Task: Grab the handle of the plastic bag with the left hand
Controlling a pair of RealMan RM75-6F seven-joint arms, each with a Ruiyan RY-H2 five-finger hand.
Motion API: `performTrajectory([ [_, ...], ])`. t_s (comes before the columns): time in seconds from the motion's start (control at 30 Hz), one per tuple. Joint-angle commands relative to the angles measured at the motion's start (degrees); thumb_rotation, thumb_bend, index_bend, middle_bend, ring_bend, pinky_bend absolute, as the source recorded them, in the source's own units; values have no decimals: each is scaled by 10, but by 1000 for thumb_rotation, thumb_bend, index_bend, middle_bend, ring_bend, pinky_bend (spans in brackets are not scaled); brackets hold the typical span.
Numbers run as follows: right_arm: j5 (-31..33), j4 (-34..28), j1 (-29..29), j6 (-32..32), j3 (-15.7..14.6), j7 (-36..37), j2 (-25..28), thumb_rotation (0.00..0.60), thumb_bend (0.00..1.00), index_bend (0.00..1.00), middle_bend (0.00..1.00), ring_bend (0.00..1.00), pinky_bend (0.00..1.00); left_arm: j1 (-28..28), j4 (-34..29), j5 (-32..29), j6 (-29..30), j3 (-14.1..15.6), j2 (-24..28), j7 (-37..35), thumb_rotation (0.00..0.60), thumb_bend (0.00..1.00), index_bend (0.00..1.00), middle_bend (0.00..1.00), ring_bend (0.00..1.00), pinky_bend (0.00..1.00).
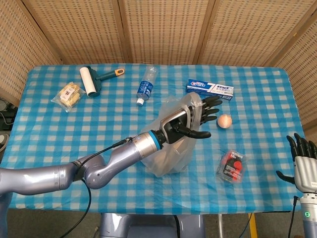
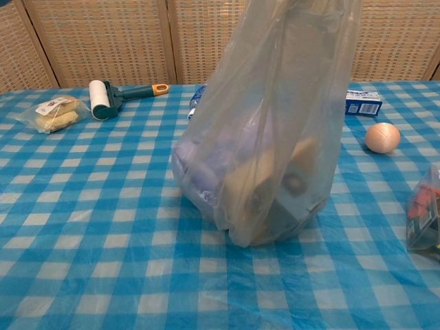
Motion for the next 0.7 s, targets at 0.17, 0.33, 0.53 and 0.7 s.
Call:
performTrajectory([
  [0.17,0,0,0,0,-1,-1,0,600,0,0,0,0,0,6,6,-37,1,-44,-29,-13,584,0,466,511,394,221],
  [0.33,1,0,1,-2,-1,-3,-1,600,0,0,0,0,0,5,7,-51,-4,-49,-24,21,584,0,708,727,578,541],
  [0.53,-2,-1,1,0,-2,-2,-1,600,0,0,0,0,0,-3,10,-87,-11,-20,10,111,600,74,997,984,874,996],
  [0.7,-2,-2,0,2,-2,1,1,600,0,0,0,0,0,-1,-10,-120,32,0,31,182,600,985,1000,1000,934,1000],
])
